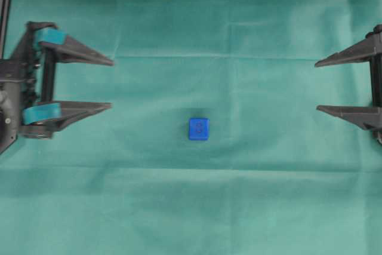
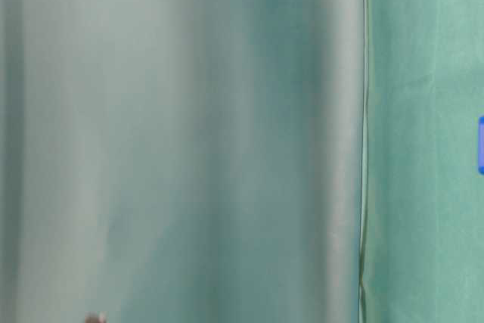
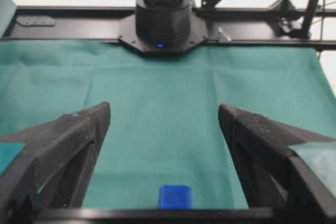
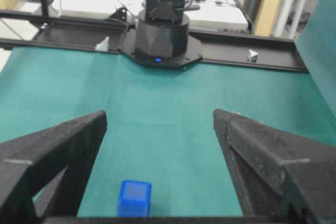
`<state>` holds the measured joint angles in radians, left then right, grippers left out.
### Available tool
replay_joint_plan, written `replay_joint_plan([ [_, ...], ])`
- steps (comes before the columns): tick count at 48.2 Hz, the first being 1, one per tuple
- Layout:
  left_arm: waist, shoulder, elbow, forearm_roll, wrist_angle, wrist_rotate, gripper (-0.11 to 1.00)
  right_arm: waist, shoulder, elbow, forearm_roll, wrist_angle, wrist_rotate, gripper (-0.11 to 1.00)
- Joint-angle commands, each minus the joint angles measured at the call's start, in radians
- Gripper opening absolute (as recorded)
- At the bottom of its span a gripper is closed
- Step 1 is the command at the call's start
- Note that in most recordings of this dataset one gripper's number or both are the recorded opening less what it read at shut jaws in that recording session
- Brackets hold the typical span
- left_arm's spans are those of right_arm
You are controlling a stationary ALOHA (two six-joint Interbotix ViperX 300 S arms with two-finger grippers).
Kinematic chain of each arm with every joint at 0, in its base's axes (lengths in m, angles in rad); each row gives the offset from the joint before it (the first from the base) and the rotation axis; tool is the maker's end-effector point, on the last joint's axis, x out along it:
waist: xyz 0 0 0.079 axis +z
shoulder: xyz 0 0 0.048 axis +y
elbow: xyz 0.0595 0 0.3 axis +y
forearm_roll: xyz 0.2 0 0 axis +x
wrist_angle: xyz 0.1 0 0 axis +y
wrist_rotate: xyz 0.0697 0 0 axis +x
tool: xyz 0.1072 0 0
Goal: Handover the blue block to the right arm after grasping it with the left arm, then place it in the designated position.
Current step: 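Move the open left gripper toward the blue cube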
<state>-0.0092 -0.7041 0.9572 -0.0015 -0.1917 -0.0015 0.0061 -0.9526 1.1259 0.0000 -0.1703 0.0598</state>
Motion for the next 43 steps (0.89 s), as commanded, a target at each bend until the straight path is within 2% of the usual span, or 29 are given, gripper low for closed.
replay_joint_plan([
  [1,0.002,0.064,-0.081,0.000,-0.011,0.002,1.00,0.002,0.009,-0.026,0.002,-0.006,0.002,0.93],
  [11,0.002,0.213,-0.202,0.002,-0.012,0.002,1.00,0.002,0.014,-0.026,0.002,-0.008,0.002,0.93],
  [23,0.000,0.325,-0.304,0.002,-0.012,0.006,1.00,0.002,0.014,-0.026,0.002,-0.008,0.002,0.93],
  [38,0.000,0.342,-0.322,0.002,0.005,-0.005,1.00,0.002,0.015,-0.026,0.002,-0.005,0.002,0.93],
  [43,0.000,0.347,-0.336,0.000,0.043,-0.012,1.00,0.002,0.015,-0.026,0.002,-0.006,0.002,0.93],
])
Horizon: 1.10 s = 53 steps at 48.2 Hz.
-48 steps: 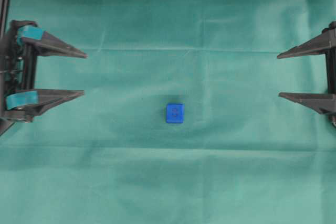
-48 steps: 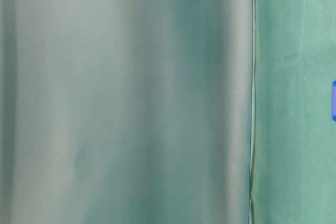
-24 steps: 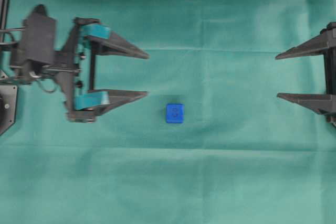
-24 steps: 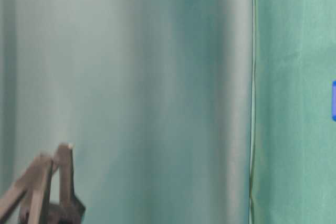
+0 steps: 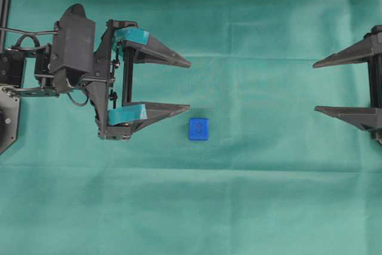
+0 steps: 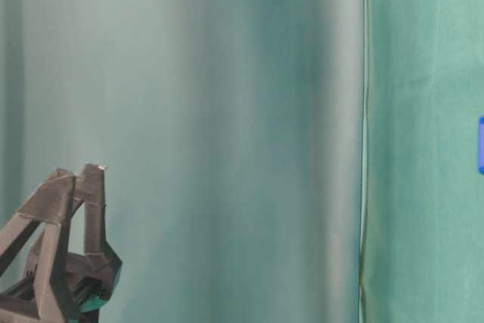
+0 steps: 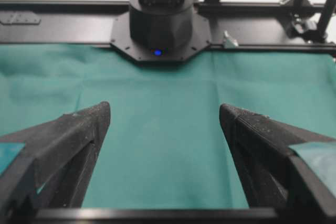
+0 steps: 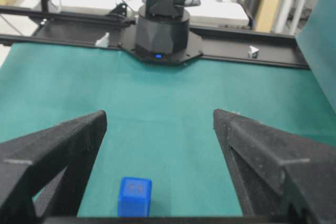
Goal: Handover the blue block to the right arm after grasping it with the left arm, then place it in the designated position.
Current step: 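Move the open left gripper toward the blue cube, then lower the left gripper over the blue cube and close on it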
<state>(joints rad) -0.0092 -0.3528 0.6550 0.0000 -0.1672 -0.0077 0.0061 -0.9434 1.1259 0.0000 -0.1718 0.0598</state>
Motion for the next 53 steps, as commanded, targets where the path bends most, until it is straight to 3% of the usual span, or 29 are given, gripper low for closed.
replay_joint_plan([
  [1,0.000,-0.003,-0.038,-0.002,0.031,-0.009,1.00,0.002,0.006,-0.026,0.002,-0.005,0.002,0.93],
  [30,-0.006,0.132,-0.354,0.000,0.706,-0.018,1.00,0.002,0.015,-0.026,0.002,-0.003,0.003,0.93],
  [44,-0.006,0.213,-0.477,0.000,0.881,-0.018,1.00,0.002,0.029,-0.028,0.003,-0.002,0.003,0.93],
  [53,-0.006,0.221,-0.492,0.002,0.896,-0.018,1.00,0.002,0.032,-0.031,0.002,-0.002,0.005,0.93],
])
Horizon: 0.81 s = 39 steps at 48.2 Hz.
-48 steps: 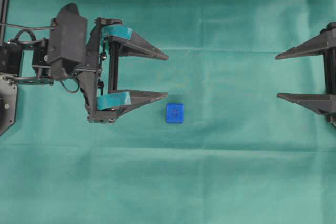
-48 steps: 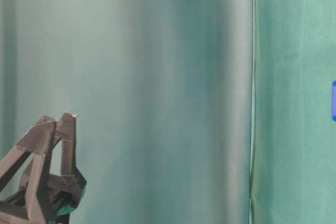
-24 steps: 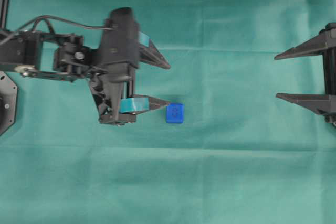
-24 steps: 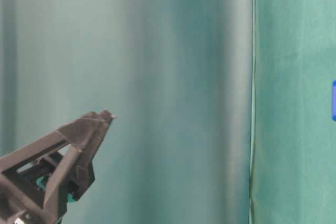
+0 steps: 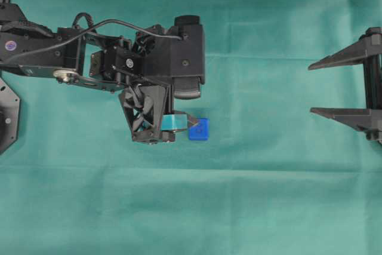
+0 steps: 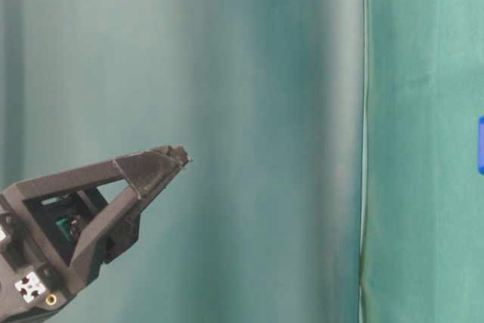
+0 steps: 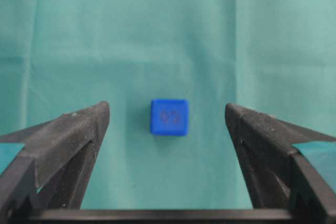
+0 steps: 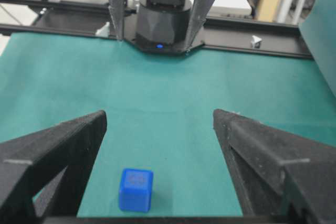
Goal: Handover the blue block to the right arm after grasping it with the left arm, then place it in the designated position.
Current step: 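Lower the left gripper over the blue cube and close on it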
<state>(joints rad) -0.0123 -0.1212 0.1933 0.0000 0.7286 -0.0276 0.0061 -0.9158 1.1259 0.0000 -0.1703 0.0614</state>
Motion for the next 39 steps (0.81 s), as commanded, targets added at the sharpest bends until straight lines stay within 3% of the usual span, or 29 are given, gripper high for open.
replay_joint_plan([
  [1,-0.003,-0.011,-0.029,0.002,0.000,0.002,1.00,0.000,0.005,-0.031,0.002,-0.003,0.002,0.93],
  [39,-0.003,-0.011,-0.028,0.002,-0.002,0.000,1.00,0.002,0.005,-0.031,0.002,0.006,0.002,0.93],
])
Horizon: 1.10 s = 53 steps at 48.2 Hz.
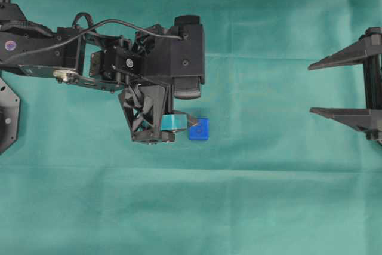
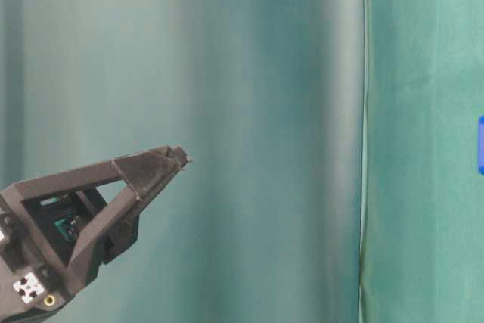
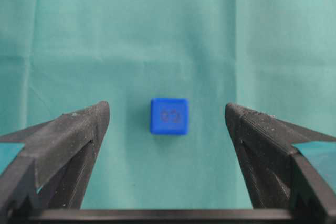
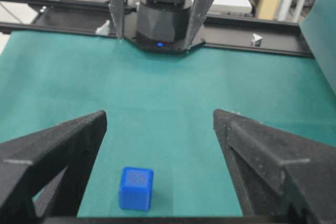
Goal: Handover the blue block to the right arm after grasping it with the left arm, then place it in the designated position.
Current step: 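Lower the left gripper over the blue cube and close on it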
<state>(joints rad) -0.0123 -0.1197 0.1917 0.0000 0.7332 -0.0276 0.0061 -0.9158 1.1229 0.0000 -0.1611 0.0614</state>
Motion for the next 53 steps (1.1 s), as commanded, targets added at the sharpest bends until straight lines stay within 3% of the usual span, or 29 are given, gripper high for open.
replay_joint_plan([
  [1,-0.003,-0.012,-0.026,0.002,-0.006,0.000,1.00,0.002,0.005,-0.028,0.002,-0.003,0.002,0.93],
  [34,-0.003,-0.011,-0.018,0.002,-0.006,0.000,1.00,0.002,0.009,-0.028,0.002,-0.003,0.002,0.93],
  [53,-0.008,0.035,0.031,0.002,-0.071,0.000,1.00,0.002,0.020,-0.028,0.002,-0.003,0.002,0.93],
])
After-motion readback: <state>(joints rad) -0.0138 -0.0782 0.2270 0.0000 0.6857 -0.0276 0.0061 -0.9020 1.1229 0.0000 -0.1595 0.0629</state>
